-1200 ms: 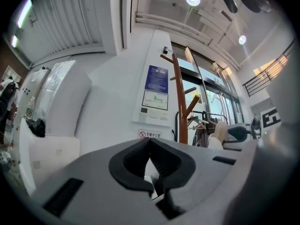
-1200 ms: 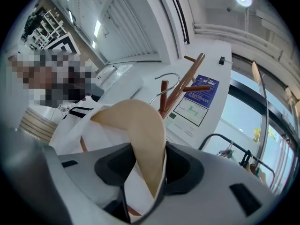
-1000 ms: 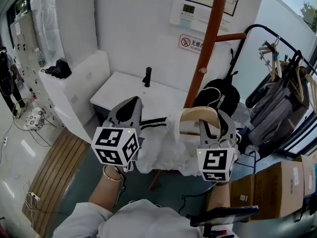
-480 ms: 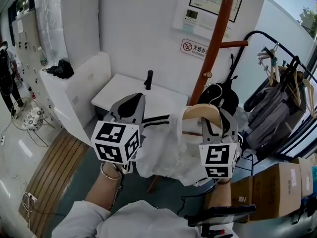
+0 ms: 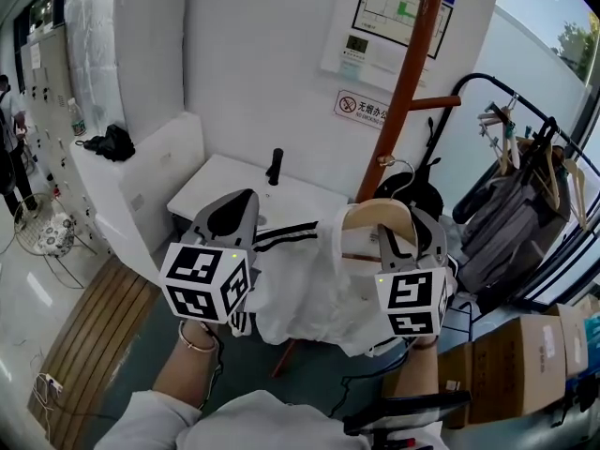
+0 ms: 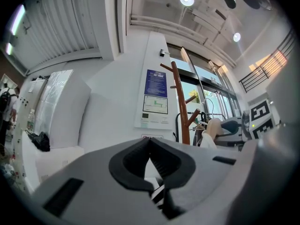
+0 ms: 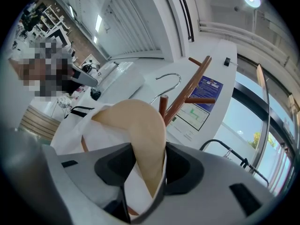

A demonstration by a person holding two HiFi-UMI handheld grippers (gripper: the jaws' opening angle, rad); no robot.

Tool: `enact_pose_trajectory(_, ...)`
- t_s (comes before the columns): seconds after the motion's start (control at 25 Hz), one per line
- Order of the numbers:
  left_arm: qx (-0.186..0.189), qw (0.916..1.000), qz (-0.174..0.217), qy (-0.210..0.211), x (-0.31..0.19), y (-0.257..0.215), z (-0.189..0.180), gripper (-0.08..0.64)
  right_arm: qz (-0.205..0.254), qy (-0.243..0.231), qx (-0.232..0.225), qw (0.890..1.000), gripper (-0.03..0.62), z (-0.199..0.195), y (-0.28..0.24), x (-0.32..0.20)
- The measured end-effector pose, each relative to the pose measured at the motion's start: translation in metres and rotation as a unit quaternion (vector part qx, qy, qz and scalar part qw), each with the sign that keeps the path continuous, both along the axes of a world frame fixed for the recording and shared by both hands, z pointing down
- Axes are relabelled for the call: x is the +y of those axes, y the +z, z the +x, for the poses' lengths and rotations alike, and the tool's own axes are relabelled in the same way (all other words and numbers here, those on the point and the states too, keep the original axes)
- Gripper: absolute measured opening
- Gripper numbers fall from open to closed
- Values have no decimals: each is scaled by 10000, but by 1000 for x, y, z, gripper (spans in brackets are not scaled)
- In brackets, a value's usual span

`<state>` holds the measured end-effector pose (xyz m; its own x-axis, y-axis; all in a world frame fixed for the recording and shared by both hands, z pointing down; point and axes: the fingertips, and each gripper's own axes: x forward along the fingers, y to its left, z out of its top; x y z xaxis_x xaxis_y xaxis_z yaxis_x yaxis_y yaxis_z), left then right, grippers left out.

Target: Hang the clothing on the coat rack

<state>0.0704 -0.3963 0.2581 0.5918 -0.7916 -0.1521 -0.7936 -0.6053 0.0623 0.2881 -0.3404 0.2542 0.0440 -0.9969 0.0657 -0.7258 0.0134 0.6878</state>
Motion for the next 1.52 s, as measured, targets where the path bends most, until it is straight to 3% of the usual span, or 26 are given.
enact_pose_trajectory(0.96, 147, 9990, -177, -387, -12, 12, -25, 8, -282, -273, -213, 9990, 187, 5, 5, -35)
enact_pose_trajectory(1.52, 96, 9989, -272, -379, -10, 23, -22, 8, -424, -221, -272, 9985, 187, 11, 19, -42)
